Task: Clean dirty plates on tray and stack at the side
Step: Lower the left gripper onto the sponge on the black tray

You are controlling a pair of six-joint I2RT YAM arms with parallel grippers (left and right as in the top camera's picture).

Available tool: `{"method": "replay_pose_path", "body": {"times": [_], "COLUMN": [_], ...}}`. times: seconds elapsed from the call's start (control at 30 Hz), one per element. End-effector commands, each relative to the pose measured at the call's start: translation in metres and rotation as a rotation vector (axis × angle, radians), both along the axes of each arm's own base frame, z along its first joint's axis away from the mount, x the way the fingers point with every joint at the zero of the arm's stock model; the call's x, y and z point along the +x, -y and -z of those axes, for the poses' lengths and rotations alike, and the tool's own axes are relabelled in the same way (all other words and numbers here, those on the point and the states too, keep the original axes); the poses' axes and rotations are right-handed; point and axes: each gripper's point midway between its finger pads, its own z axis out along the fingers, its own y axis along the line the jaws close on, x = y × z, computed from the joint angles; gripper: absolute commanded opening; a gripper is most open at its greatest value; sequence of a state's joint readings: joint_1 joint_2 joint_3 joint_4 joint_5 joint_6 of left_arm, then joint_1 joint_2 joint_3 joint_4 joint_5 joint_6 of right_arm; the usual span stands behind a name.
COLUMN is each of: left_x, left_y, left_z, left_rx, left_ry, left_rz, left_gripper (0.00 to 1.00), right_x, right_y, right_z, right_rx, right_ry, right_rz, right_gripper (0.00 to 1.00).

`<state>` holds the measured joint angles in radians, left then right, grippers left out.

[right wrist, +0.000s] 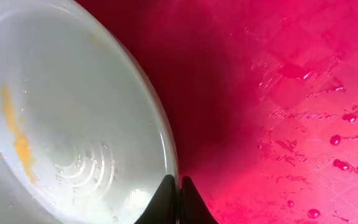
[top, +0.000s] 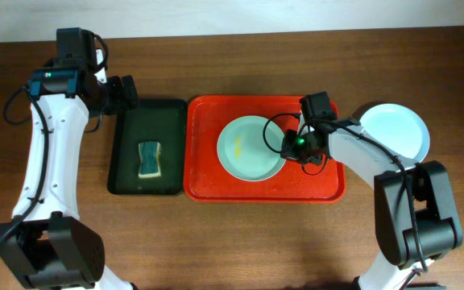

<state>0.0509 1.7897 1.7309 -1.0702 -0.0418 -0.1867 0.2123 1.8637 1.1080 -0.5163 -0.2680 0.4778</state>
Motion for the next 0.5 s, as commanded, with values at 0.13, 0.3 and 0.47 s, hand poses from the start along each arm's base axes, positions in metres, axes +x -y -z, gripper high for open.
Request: {"method": "replay_pose_path", "body": {"times": [0.13,0.3,0.47], "left_x": [-0.042,-0.069,-0.085], "left_y": [0.029,0.046,0.055], "left_z": [0.024,0.082,0.145], "left_rx": [-0.118,-0.108,-0.104], "left_ry": [-0.184,-0.303,-0.320], "left_rz": [0.066,0.142,0.170], "left_gripper": [0.84,0.15,0.48], "right_x": [-0.004,-0.004,-0.004], "right_y": [0.007,0.008,0.008], "right_z": [0.003,0.004,0.004], "right_rx": [-0.032,-0.035,-0.036], "right_ry": [-0.009,-0.009,-0.009], "right_rz": [0.006,0.007,0.007], "right_gripper": [0.04,0.04,0.04]}}
